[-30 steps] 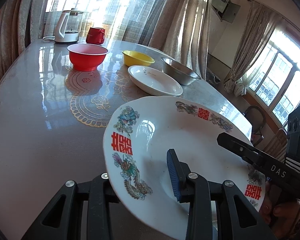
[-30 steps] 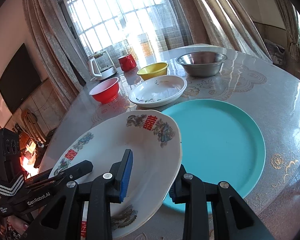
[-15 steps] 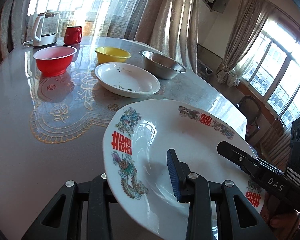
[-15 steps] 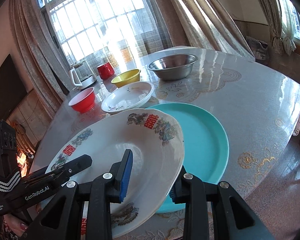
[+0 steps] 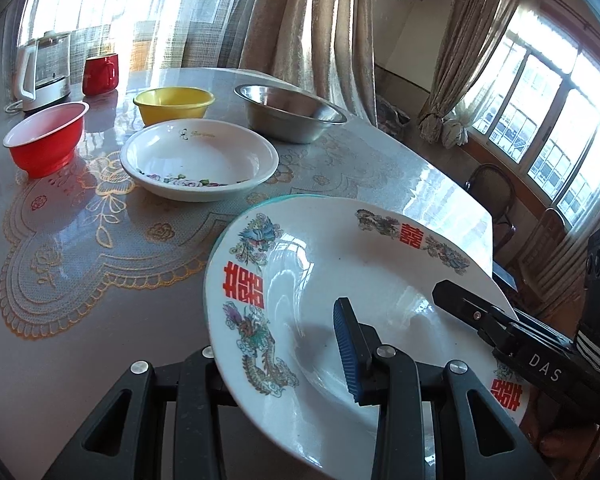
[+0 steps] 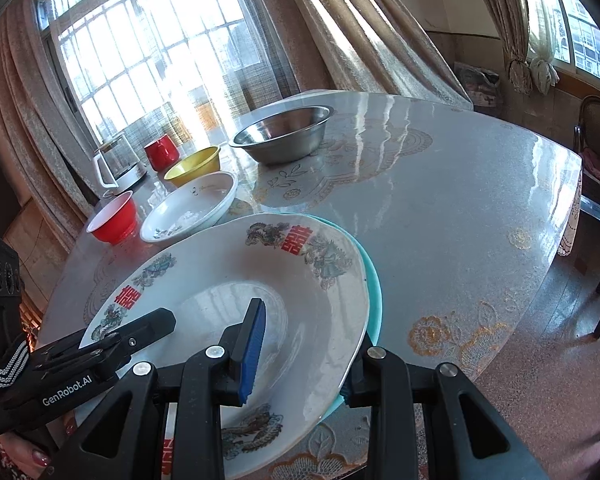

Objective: Organize plates and bowls
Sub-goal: 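Grasp the printed plate rim with the right tool and lift it, then lower the printed plate onto the turquoise plate and open the right tool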

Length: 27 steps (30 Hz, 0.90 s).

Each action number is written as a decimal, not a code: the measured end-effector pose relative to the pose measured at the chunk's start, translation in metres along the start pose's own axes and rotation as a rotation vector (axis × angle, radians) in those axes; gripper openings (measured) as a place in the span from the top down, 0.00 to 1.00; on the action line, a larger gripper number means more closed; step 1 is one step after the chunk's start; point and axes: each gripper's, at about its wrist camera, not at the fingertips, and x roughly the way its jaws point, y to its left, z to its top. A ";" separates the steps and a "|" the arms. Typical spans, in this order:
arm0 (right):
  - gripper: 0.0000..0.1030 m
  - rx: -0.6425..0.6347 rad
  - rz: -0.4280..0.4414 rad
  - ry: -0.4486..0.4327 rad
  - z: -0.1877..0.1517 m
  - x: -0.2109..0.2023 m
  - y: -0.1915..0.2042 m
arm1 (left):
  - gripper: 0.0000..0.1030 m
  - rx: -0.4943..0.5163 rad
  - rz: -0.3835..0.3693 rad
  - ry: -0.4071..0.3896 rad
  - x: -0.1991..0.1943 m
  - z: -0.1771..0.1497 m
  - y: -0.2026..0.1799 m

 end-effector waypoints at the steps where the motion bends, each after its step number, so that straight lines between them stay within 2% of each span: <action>1: 0.69 0.001 -0.009 0.002 0.000 0.004 -0.001 | 0.65 0.004 -0.006 0.000 0.001 0.001 0.000; 4: 0.69 0.001 -0.036 0.003 0.000 0.012 -0.005 | 0.66 0.021 -0.027 -0.008 0.002 0.006 -0.001; 9: 0.69 0.000 -0.059 0.007 0.003 0.018 -0.013 | 0.67 -0.026 -0.076 0.040 0.012 0.007 0.007; 17: 0.69 -0.011 -0.069 0.022 0.004 0.019 -0.012 | 0.67 -0.017 -0.044 0.005 -0.003 0.003 0.012; 22: 0.70 0.020 -0.039 0.034 0.005 0.016 -0.018 | 0.67 -0.024 -0.023 -0.039 -0.014 0.004 0.019; 27: 0.69 0.042 -0.011 0.043 0.005 0.009 -0.022 | 0.67 -0.022 -0.029 -0.050 -0.016 0.005 0.022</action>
